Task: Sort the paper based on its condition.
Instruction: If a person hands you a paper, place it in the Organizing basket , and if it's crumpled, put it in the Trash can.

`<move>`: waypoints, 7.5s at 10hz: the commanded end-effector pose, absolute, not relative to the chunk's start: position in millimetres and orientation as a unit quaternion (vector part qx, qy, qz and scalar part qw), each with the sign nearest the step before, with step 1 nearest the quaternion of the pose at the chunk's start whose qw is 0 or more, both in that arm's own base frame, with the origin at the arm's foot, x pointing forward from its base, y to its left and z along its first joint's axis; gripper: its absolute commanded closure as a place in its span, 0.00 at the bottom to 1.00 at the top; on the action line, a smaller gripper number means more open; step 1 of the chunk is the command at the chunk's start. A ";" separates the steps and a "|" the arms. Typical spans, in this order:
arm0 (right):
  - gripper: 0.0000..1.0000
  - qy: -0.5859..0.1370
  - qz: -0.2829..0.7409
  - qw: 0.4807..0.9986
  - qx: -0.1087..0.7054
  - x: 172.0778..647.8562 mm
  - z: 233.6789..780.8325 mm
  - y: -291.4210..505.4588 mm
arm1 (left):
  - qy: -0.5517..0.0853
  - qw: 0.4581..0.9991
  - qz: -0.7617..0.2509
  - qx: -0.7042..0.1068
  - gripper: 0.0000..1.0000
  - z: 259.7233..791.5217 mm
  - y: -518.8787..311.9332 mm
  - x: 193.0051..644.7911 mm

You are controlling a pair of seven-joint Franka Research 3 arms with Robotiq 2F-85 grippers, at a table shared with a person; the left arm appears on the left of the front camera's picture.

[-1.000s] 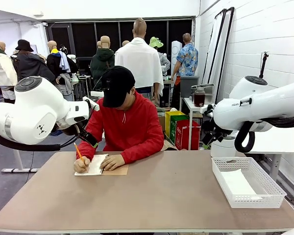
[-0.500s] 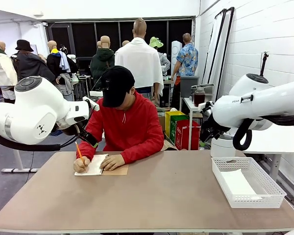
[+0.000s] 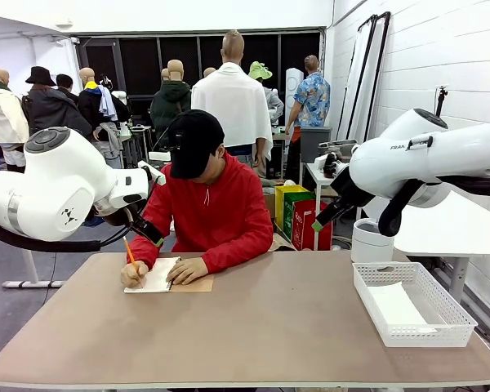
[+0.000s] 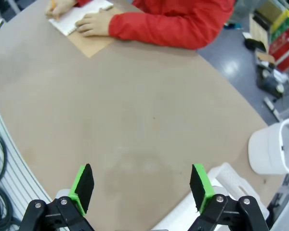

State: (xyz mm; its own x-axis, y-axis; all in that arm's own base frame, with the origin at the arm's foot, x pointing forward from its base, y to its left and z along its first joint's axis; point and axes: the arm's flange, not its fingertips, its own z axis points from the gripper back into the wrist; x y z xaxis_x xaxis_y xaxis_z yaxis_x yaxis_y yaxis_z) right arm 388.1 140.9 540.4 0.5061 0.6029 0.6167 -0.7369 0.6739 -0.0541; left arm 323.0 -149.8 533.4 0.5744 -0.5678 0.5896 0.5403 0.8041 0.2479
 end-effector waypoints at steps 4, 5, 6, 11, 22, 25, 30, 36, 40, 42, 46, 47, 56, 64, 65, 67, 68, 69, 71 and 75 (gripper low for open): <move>0.00 -0.299 0.469 0.817 0.150 381.2 538.1 156.4 | -0.340 0.887 -0.313 0.021 0.00 533.8 -149.7 322.6; 0.00 -0.302 0.439 0.838 0.120 379.4 540.1 154.3 | -0.340 0.887 -0.313 0.021 0.00 533.8 -149.7 322.6; 0.00 -0.302 0.439 0.838 0.120 379.4 540.1 154.3 | -0.340 0.887 -0.313 0.021 0.00 533.8 -149.7 322.6; 0.00 -0.302 0.439 0.838 0.120 379.4 540.1 154.3 | -0.340 0.887 -0.313 0.021 0.00 533.8 -149.7 322.6; 0.00 -0.302 0.439 0.838 0.120 379.4 540.1 154.3 | -0.340 0.887 -0.313 0.021 0.00 533.8 -149.7 322.6; 0.00 -0.302 0.439 0.838 0.120 379.4 540.1 154.3 | -0.340 0.887 -0.313 0.021 0.00 533.8 -149.7 322.6; 0.00 -0.302 0.439 0.838 0.120 379.4 540.1 154.3 | -0.340 0.887 -0.313 0.021 0.00 533.8 -149.7 322.6; 0.00 -0.302 0.439 0.838 0.120 379.4 540.1 154.3 | -0.340 0.887 -0.313 0.021 0.00 533.8 -149.7 322.6; 0.00 -0.302 0.439 0.838 0.120 379.4 540.1 154.3 | -0.340 0.887 -0.313 0.021 0.00 533.8 -149.7 322.6; 0.00 -0.302 0.439 0.838 0.120 379.4 540.1 154.3 | -0.340 0.887 -0.313 0.021 0.00 533.8 -149.7 322.6; 0.00 -0.302 0.439 0.838 0.120 379.4 540.1 154.3 | -0.340 0.887 -0.313 0.021 0.00 533.8 -149.7 322.6; 0.00 -0.302 0.439 0.838 0.120 379.4 540.1 154.3 | -0.340 0.887 -0.313 0.021 0.00 533.8 -149.7 322.6; 0.00 -0.302 0.439 0.838 0.120 379.4 540.1 154.3 | -0.340 0.887 -0.313 0.021 0.00 533.8 -149.7 322.6; 0.00 -0.302 0.439 0.838 0.120 379.4 540.1 154.3 | -0.340 0.887 -0.313 0.021 0.00 533.8 -149.7 322.6; 0.00 -0.302 0.439 0.838 0.120 379.4 540.1 154.3 | -0.340 0.887 -0.313 0.021 0.00 533.8 -149.7 322.6; 0.00 -0.302 0.439 0.838 0.120 379.4 540.1 154.3 | -0.340 0.887 -0.313 0.021 0.00 533.8 -149.7 322.6; 0.00 -0.302 0.439 0.838 0.120 379.4 540.1 154.3 | -0.340 0.887 -0.313 0.021 0.00 533.8 -149.7 322.6; 0.00 -0.302 0.439 0.838 0.120 379.4 540.1 154.3 | -0.340 0.887 -0.313 0.021 0.00 533.8 -149.7 322.6; 0.00 -0.302 0.439 0.838 0.120 379.4 540.1 154.3 | -0.340 0.887 -0.313 0.021 0.00 533.8 -149.7 322.6; 0.00 -0.302 0.439 0.838 0.120 379.4 540.1 154.3 | -0.340 0.887 -0.313 0.021 0.00 533.8 -149.7 322.6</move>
